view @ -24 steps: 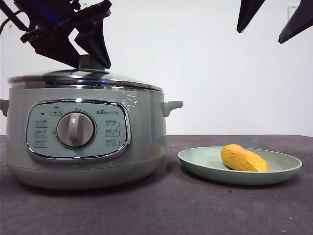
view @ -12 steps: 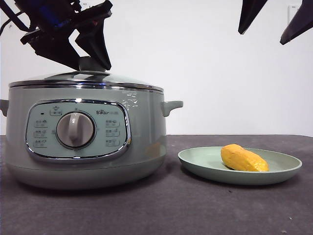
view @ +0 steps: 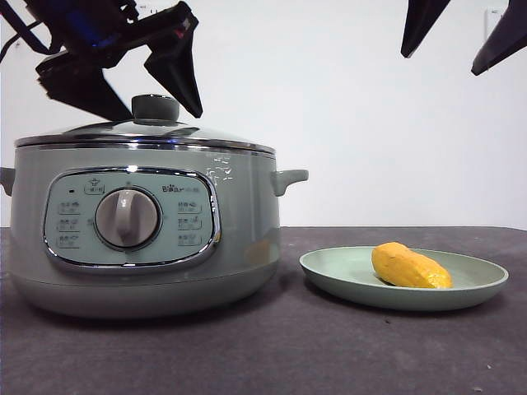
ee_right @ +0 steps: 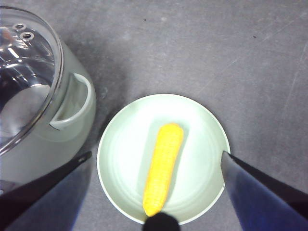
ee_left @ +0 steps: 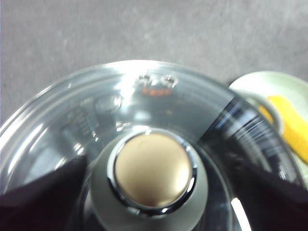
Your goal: Take the corn out from the steamer,put the corn on the plate,close the lid
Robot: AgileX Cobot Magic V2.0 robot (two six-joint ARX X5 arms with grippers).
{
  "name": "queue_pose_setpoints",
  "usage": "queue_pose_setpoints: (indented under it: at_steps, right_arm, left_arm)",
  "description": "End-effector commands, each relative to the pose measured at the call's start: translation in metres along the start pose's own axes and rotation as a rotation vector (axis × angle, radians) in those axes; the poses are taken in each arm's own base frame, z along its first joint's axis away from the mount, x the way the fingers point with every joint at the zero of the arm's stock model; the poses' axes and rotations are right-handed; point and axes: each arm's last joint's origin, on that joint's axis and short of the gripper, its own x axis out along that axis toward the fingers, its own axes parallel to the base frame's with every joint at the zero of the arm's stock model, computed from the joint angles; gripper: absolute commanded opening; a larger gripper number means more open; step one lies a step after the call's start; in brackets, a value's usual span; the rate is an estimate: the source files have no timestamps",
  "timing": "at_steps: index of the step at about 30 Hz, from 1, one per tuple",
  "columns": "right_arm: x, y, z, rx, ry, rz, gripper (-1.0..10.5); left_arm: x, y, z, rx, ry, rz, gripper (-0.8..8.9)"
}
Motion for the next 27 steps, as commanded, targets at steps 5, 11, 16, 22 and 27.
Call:
queue_pose_setpoints:
  at_steps: [5,11,16,22,27]
  right_arm:
    - [0.002,0.0,-0.002,-0.007,0.014,0.001,4.4]
    - [-0.003,0.0,-0.003,-0.019,0.001,0.006,4.0]
    - [-0.012,0.0,-0.014,-0.025,-0.057,0.016,0.6]
    - [-0.01,0.0,-0.056,-0.016,-0.209,0.043,-0.1]
    - [0.003,-0.002,-0.105,0.035,-0.322,0.071,-0.1]
  left_arm:
    - [-0.032,-0.001,0.007,-0.001,-0.093,-0.01,5.0]
    - [-0.082,0.0,0.006,0.002,-0.167,-0.018,2.97]
    - [-0.112,0.003,-0.004,0.034,-0.168,-0.001,-0.08]
    - [-0.118,0.003,-0.033,0.043,-0.207,0.042,-0.08]
    - [-0.106,0.005,-0.085,0.038,-0.262,0.036,-0.08]
